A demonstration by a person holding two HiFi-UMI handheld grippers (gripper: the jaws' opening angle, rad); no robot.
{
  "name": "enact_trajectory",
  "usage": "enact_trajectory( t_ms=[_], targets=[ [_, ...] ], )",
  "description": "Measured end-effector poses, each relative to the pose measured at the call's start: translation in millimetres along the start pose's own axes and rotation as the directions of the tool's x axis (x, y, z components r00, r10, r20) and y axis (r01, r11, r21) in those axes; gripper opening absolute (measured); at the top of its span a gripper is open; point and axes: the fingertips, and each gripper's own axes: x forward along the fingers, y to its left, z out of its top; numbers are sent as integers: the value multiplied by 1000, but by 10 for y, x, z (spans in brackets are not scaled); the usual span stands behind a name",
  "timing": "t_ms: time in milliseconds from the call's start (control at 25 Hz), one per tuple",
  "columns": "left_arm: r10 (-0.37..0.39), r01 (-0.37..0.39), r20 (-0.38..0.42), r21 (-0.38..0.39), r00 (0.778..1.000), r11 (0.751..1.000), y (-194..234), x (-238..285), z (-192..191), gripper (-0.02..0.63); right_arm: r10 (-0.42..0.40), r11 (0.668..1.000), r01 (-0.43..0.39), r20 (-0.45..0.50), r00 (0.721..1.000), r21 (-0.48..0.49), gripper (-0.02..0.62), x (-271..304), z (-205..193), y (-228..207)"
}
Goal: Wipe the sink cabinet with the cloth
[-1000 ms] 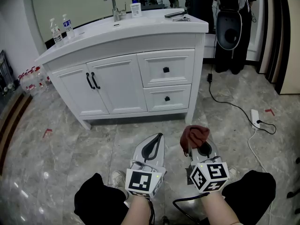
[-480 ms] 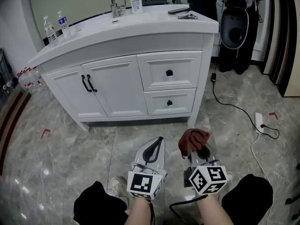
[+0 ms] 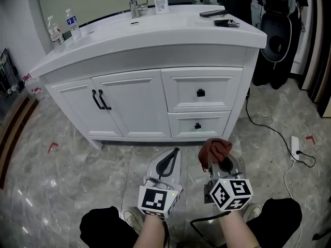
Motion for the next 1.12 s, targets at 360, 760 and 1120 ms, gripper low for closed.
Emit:
enact_trajectory(
  t_ms=[360, 760, 1120],
  targets=[
    [-28, 26, 50, 53, 998, 998, 611, 557, 113, 0, 69, 997, -67, 41, 997, -49, 78, 986, 317, 166],
    [-42, 38, 82, 52, 996, 998, 1140, 894, 224, 1, 147, 978, -133, 78, 986, -161, 78, 1820, 673, 573],
    [-43, 38, 89, 62, 995, 997, 1211, 875, 251, 1, 207, 967, -193, 73, 976, -167, 78, 2264, 820, 797]
  ],
)
